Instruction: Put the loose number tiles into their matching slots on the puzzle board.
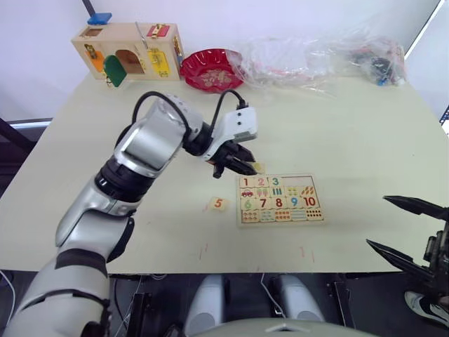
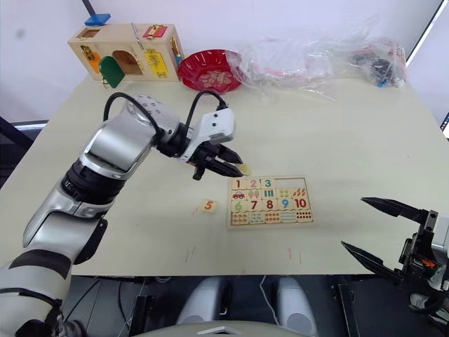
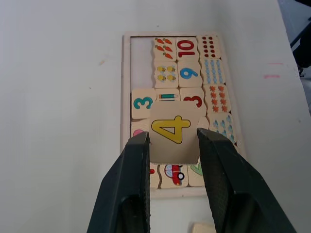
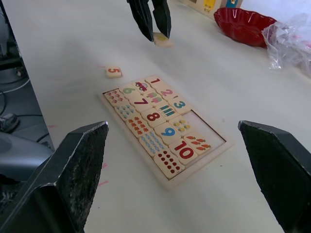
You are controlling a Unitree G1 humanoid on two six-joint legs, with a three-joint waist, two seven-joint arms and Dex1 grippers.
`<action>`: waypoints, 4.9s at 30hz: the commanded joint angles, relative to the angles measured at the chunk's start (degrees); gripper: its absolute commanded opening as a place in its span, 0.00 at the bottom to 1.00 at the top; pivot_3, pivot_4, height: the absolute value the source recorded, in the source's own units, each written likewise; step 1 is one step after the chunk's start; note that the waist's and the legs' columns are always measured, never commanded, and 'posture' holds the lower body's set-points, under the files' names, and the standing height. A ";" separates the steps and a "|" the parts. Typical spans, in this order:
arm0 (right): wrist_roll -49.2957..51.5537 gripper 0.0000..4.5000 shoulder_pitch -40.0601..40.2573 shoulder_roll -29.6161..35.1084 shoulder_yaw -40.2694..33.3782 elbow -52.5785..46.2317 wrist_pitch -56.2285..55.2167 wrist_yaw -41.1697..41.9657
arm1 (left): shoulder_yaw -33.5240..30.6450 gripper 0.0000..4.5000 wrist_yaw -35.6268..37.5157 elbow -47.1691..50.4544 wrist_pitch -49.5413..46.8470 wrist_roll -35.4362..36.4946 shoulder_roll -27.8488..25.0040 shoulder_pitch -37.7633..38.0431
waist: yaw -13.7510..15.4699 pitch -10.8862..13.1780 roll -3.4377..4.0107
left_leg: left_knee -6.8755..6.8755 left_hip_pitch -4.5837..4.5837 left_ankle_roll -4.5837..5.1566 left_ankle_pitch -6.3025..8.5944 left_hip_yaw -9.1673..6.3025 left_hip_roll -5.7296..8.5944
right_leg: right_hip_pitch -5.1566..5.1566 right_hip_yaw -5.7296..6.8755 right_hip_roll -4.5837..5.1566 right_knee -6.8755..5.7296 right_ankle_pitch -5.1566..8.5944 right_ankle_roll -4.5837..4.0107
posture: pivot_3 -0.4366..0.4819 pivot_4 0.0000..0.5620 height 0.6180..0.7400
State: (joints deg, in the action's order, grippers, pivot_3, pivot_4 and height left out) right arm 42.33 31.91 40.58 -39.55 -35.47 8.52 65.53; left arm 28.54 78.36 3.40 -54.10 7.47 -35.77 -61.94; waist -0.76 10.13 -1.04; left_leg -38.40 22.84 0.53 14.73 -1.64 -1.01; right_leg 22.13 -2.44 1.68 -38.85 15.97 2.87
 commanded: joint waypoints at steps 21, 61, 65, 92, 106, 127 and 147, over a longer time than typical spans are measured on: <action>-0.93 1.00 0.45 -2.36 -1.51 1.56 -3.52 -0.84 | 15.50 0.21 -7.46 -18.09 0.23 -5.72 17.74 -14.59 | 0.16 0.05 0.03 | 0.01 0.05 0.00 0.00 0.05 0.11 | 0.01 -0.05 0.07 0.03 0.08 0.13 | 0.48 0.27 1.00; -1.62 1.00 3.09 -3.32 -0.88 -0.85 -3.22 -3.52 | 16.53 0.21 -12.95 -27.95 5.52 -17.06 28.37 -8.88 | 0.10 0.05 0.03 | 0.02 0.08 0.01 0.00 -0.02 0.29 | 0.02 -0.06 0.22 0.02 0.11 0.18 | 0.48 0.27 1.00; -1.62 1.00 3.29 -3.45 -0.81 -1.13 -3.24 -3.76 | 16.36 0.21 -13.32 -28.21 5.60 -17.32 28.76 -8.77 | 0.10 0.05 0.03 | 0.02 0.08 0.01 0.01 -0.02 0.30 | 0.02 -0.06 0.22 0.02 0.11 0.19 | 0.48 0.27 1.00; -1.75 1.00 3.52 -4.05 -0.29 -1.40 -3.45 -3.86 | 16.96 0.21 -13.86 -27.09 5.54 -18.64 28.55 -8.00 | 0.10 0.04 0.04 | 0.02 0.08 0.01 0.01 -0.03 0.31 | 0.02 -0.06 0.23 0.02 0.12 0.19 | 0.48 0.27 1.00; -1.88 1.00 3.73 -4.34 -0.10 -1.79 -3.38 -4.19 | 16.79 0.21 -13.20 -25.96 4.99 -19.05 28.71 -7.25 | 0.10 0.04 0.04 | 0.02 0.08 0.01 0.01 -0.03 0.32 | 0.02 -0.06 0.24 0.02 0.12 0.19 | 0.48 0.27 1.00; -2.07 1.00 3.83 -4.63 0.44 -1.84 -3.28 -4.09 | 16.36 0.21 -12.51 -25.40 3.28 -18.31 28.97 -7.80 | 0.09 0.04 0.04 | 0.02 0.08 0.01 0.01 -0.03 0.32 | 0.02 -0.06 0.24 0.01 0.11 0.18 | 0.48 0.27 1.00; -2.26 1.00 4.03 -5.05 1.20 -1.80 -3.36 -4.04 | 15.91 0.21 -12.72 -25.30 3.19 -18.27 28.82 -7.89 | 0.10 0.04 0.04 | 0.02 0.08 0.01 0.01 -0.04 0.32 | 0.02 -0.06 0.24 0.01 0.11 0.18 | 0.48 0.27 1.00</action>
State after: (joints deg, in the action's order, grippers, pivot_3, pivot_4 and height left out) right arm 39.69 35.51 35.71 -38.00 -35.54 6.01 61.72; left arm 45.47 65.44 -23.81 -50.91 -11.08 -7.22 -69.27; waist -0.66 10.17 -1.00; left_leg -38.38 22.92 0.54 14.73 -1.68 -0.69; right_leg 22.16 -2.50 1.92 -38.83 16.08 3.06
